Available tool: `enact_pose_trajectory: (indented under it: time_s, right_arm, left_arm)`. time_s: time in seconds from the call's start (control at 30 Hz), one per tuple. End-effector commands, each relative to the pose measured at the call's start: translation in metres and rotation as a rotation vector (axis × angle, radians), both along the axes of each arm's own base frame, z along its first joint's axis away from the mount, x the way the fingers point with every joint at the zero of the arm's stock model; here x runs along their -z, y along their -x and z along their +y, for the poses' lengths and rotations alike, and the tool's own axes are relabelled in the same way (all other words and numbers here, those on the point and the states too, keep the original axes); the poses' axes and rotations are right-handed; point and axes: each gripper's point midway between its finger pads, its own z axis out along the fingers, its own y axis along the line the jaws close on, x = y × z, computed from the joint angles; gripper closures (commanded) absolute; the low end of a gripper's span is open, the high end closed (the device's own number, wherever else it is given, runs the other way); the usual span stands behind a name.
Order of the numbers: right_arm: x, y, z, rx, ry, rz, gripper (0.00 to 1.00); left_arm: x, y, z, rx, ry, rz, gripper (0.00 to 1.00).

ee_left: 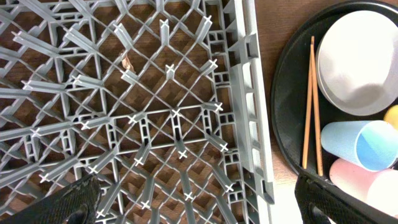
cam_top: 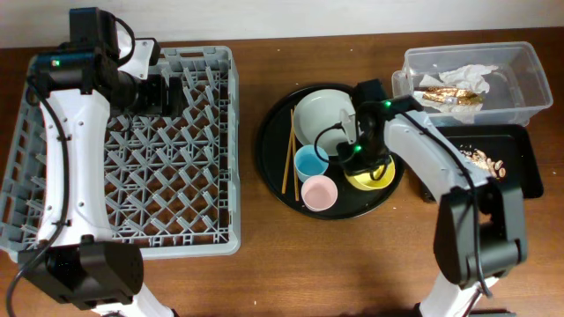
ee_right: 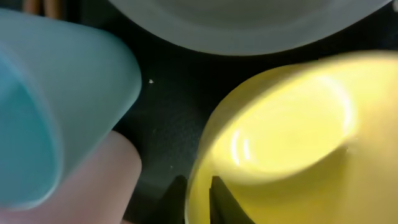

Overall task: Sort waste into correct bins and load items into the dishwasher rack
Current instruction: 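Return the yellow bowl to the round tray and release it, then grasp the blue cup with the right gripper and lift it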

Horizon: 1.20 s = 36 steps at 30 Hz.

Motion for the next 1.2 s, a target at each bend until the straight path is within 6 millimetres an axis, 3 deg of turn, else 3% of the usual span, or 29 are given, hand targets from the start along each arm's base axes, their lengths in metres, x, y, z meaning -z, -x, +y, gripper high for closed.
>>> enact_pose_trajectory:
  time_s: [0.0, 0.07, 0.17, 0.3, 0.37, 0.47, 0.63, 0.67, 0.7, 0.8, 0.9, 0.97, 1.07, 1.17]
  right_arm:
    - [0.015, 0.005, 0.006, -0.008, 0.009, 0.040, 0.73]
    - [0.014, 0.004, 0.008, -0.009, -0.006, 0.038, 0.66]
    - [0.006, 0.005, 0.018, -0.010, -0.067, 0.050, 0.63]
    - [-0.036, -0.008, 0.028, -0.009, -0.119, 0.022, 0.61]
    - [-0.063, -0.015, 0.025, 0.005, -0.122, 0.005, 0.48]
    - [-0.104, -0.028, 0.005, 0.061, -0.126, -0.031, 0.33]
    - [-0.139, -0.039, -0.042, 0.186, -0.129, -0.064, 0.31]
    - [-0.139, -0.041, -0.050, 0.207, -0.129, -0.066, 0.26]
    - [-0.139, -0.042, -0.056, 0.221, -0.129, -0.067, 0.02]
    - [-0.138, -0.045, -0.074, 0.267, -0.126, -0.067, 0.02]
    - [-0.138, -0.045, -0.082, 0.288, -0.127, -0.067, 0.02]
    - [-0.138, -0.045, -0.081, 0.288, -0.130, -0.066, 0.01]
    - [-0.139, -0.045, -0.067, 0.261, -0.157, -0.067, 0.08]
    - [-0.138, -0.047, -0.042, 0.213, -0.162, -0.078, 0.22]
  left_arm:
    - [-0.005, -0.003, 0.000, 0.014, 0.002, -0.021, 0.01]
    - [-0.005, -0.003, 0.000, 0.014, 0.002, -0.021, 0.01]
    - [-0.005, -0.003, 0.000, 0.014, 0.002, -0.021, 0.01]
    - [-0.007, -0.008, 0.000, 0.015, 0.001, -0.041, 0.01]
    - [-0.007, -0.008, 0.000, 0.015, 0.001, -0.043, 0.01]
    - [-0.007, -0.007, 0.000, 0.015, 0.002, -0.037, 0.01]
    - [-0.006, -0.005, -0.004, -0.002, 0.036, -0.022, 0.01]
    - [-0.006, -0.003, -0.015, 0.023, 0.089, -0.014, 0.01]
    - [-0.006, -0.003, -0.023, 0.043, 0.130, -0.010, 0.01]
    - [0.002, -0.004, -0.053, 0.111, 0.194, 0.021, 0.02]
    - [0.026, -0.004, -0.093, 0.200, 0.196, 0.087, 0.16]
    - [0.044, -0.002, -0.118, 0.253, 0.189, 0.133, 0.19]
    - [0.066, 0.000, -0.144, 0.307, 0.155, 0.177, 0.21]
    - [0.070, 0.000, -0.155, 0.327, 0.151, 0.175, 0.22]
